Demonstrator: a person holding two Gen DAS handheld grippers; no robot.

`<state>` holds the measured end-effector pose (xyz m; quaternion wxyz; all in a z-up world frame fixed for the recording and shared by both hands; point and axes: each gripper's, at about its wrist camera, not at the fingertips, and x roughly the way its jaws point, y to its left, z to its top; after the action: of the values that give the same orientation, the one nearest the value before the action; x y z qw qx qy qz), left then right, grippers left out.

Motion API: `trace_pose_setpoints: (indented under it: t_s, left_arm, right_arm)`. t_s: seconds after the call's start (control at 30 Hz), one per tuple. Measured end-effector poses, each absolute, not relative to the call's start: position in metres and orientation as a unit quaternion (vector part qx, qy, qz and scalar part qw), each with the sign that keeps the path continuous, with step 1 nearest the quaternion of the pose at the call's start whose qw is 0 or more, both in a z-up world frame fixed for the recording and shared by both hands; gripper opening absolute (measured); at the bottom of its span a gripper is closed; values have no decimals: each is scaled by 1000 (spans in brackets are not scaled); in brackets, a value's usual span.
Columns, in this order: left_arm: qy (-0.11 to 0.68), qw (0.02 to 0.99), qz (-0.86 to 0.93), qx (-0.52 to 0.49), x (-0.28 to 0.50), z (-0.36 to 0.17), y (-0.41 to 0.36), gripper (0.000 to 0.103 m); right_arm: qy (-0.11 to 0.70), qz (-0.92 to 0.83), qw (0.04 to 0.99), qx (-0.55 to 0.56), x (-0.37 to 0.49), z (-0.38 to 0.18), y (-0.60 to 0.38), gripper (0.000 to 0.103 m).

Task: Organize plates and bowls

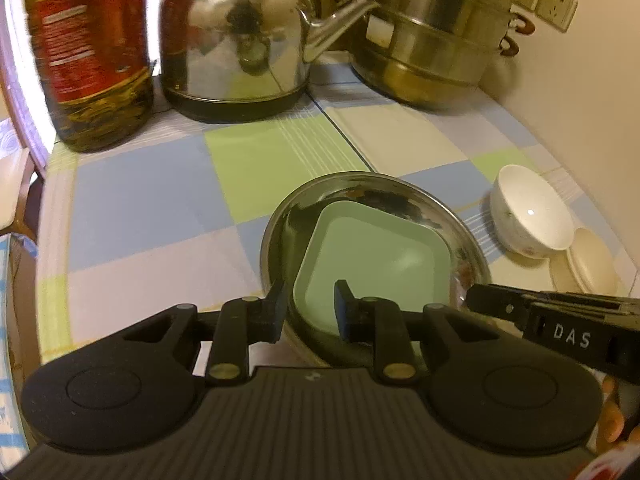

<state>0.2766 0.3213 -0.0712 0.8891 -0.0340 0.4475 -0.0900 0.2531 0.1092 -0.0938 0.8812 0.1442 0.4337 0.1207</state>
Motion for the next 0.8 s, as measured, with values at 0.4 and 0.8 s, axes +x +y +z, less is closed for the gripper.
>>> trace_pose_setpoints:
  t_s: [0.4, 0.8]
  left_arm:
    - [442, 894, -42, -60, 191, -38, 324, 23]
    - [465, 881, 4, -84, 107, -39, 270, 23]
  right_arm:
    - [444, 252, 852, 115, 187, -67, 110, 12]
    - [475, 355, 801, 84, 138, -74, 58, 12]
